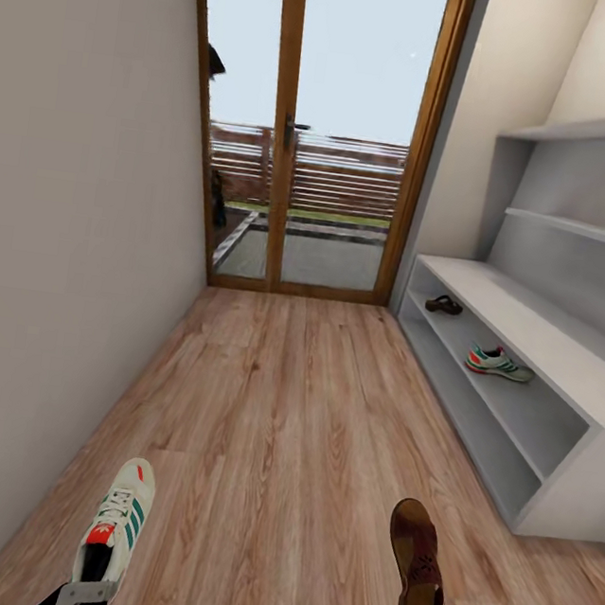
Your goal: Pick up the two gym shoes and the two sandals from the corridor floor and place them onto the hallstand (shoe rack) in the corridor, making sure they are on the rack and not on the floor. Arrange them so the two gym shoes are next to each other and the two sandals are next to each other.
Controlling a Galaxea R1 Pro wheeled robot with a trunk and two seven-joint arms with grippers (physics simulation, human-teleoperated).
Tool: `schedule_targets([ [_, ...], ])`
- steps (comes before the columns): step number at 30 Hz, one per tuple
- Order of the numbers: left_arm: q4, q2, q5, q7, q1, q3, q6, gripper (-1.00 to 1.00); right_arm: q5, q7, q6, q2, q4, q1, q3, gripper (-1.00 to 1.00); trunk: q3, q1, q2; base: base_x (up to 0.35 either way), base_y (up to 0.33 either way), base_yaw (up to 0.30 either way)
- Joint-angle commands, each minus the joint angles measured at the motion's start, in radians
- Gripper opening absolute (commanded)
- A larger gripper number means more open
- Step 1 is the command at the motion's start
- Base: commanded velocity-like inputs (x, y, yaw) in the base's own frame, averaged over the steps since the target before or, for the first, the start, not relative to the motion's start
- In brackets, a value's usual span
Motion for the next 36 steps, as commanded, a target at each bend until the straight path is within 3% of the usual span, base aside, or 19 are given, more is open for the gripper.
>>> schedule_targets([
  [1, 0.001, 0.000, -0.008, -0.004, -0.001, 0.009, -0.003, -1.00, 0.006, -0.004, -0.002, 0.000, 0.001, -0.001, -0.001, -1.00, -0.001, 0.000, 0.000, 0.338, 0.000, 0.000],
  [36, 0.001, 0.001, -0.008, -0.004, -0.001, 0.010, -0.003, -1.00, 0.005, -0.004, -0.002, 0.002, 0.001, -0.001, -0.001, -1.00, -0.001, 0.000, 0.000, 0.338, 0.000, 0.000],
])
